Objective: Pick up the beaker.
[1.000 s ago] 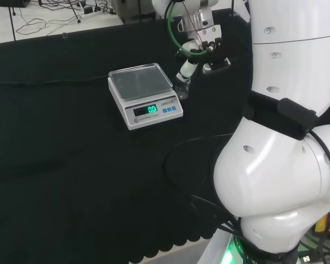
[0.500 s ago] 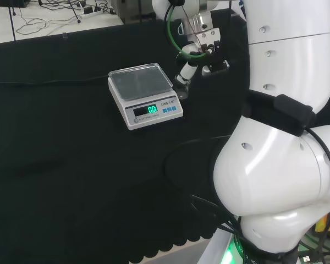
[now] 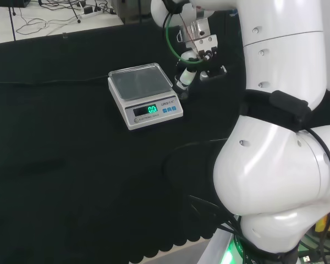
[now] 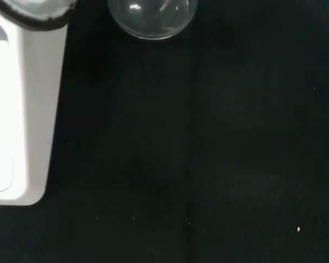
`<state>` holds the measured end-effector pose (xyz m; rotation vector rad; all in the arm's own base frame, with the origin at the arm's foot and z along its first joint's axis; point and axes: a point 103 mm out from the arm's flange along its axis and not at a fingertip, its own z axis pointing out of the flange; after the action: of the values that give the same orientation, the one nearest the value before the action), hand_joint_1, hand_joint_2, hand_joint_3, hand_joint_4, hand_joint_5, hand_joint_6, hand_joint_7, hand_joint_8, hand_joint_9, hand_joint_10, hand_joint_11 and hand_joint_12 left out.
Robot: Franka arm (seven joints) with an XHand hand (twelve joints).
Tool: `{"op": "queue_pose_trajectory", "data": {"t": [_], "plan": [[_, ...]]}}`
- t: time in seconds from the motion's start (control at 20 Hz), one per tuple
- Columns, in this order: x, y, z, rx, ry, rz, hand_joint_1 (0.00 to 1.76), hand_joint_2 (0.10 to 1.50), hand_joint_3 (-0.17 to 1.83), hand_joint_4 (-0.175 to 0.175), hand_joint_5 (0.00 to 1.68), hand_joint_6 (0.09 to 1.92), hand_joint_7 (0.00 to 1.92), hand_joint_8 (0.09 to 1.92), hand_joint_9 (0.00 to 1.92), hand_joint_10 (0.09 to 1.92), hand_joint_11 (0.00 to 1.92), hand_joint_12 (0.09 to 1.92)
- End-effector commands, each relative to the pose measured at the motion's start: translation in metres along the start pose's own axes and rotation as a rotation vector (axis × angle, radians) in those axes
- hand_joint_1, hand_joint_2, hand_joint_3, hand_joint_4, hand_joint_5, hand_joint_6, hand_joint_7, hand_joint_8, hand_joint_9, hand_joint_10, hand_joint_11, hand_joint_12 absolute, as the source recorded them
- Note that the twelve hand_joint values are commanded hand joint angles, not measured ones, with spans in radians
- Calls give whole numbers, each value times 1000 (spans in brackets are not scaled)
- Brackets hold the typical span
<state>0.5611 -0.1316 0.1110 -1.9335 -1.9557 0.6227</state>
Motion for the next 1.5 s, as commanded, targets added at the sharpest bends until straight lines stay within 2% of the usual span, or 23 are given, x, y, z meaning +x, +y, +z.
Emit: {"op": "queue_pose_trajectory", "data": {"t": [0.05,0.15,0.35,0.45,0.5,0.55,0.65,0.8,1.05,1.5], "plan": [[-1,8,10,-4,10,-2,745,701,292,4,394,125,246,695,308,871,0,1463],[0,8,11,-42,-2,-11,808,703,329,1,468,165,354,708,446,841,93,1454],[4,8,13,-137,-3,-25,943,696,511,3,789,520,771,690,941,691,549,1312],[5,9,13,-177,8,-30,972,700,569,1,921,577,953,655,1114,634,722,1236],[6,9,13,-199,9,-31,1007,774,475,64,999,665,1049,627,1193,598,806,1193],[6,10,13,-216,12,-31,1037,845,373,104,1051,734,1141,594,1268,560,908,1130],[4,11,12,-233,18,-28,1071,932,224,128,1108,772,1283,495,1387,455,1063,1017],[0,9,3,-250,-8,-21,1090,969,146,122,1142,753,1394,385,1478,345,1177,924],[-11,-2,-24,-249,-71,4,1093,976,130,125,1147,750,1440,332,1513,293,1234,877],[-24,-49,-85,-255,-136,54,1092,977,130,129,1146,752,1451,325,1515,284,1245,871]]}}
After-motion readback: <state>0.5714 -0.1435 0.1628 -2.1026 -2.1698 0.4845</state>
